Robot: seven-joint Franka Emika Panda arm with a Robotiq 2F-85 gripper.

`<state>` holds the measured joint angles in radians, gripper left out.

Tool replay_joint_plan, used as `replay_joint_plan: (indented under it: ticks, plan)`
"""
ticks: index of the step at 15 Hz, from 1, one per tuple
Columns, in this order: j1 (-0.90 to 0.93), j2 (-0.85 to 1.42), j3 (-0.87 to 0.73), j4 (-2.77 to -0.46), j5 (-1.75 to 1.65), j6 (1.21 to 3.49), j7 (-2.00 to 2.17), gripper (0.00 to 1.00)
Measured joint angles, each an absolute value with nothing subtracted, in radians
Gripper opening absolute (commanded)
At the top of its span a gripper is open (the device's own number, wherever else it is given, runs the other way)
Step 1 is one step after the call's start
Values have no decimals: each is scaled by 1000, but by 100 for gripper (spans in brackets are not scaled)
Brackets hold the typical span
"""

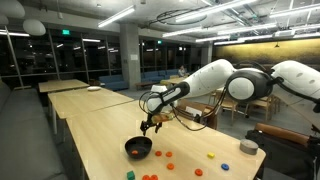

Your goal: Pick up some of the orange objects from the table and put them in the bowl

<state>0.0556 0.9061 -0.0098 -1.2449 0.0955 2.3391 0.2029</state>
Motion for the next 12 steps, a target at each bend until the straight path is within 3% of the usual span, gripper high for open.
replay_joint_plan:
  ticks: [5,12]
  plan:
    - [125,842,-139,-1381,-14,2311,372,100]
    - [128,738,-90,-1651,-2,2316,373,100]
